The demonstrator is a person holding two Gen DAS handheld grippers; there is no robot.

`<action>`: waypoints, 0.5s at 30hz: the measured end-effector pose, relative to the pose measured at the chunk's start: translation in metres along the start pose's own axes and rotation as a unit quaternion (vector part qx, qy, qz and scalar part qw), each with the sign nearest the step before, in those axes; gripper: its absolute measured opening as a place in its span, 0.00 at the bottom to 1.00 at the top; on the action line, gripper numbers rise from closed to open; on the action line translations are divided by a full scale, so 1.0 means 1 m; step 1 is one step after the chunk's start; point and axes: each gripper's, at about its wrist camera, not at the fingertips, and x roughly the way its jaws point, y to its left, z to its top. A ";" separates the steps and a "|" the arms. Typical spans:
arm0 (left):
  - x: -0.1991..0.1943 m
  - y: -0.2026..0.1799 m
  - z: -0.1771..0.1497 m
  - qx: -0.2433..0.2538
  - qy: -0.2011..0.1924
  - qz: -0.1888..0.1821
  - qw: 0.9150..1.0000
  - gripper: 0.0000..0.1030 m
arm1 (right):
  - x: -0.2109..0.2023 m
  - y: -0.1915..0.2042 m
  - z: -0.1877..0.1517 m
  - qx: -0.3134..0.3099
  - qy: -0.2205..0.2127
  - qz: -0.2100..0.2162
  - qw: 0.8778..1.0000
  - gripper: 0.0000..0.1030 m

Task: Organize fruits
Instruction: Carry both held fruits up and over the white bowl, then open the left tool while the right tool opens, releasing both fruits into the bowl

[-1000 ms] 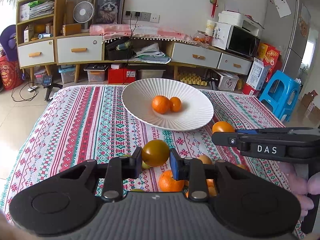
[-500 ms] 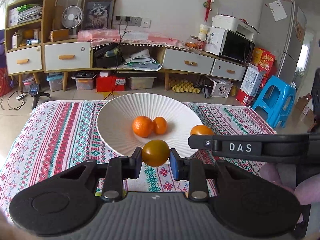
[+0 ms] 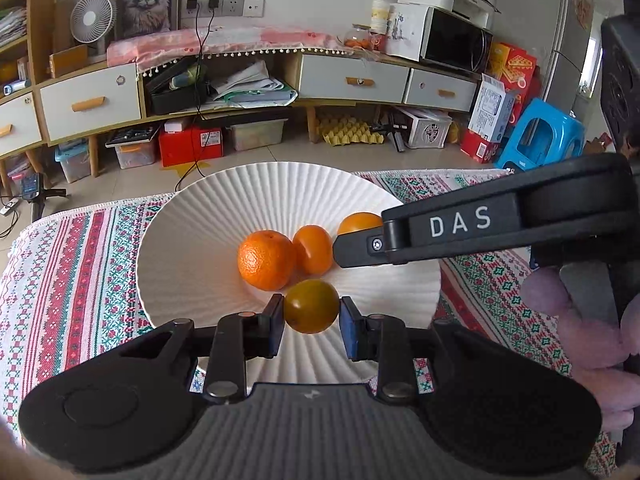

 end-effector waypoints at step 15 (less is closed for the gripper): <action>0.009 0.007 0.004 -0.003 0.014 0.016 1.000 0.30 | 0.011 -0.002 0.003 0.003 0.020 -0.010 1.000 0.28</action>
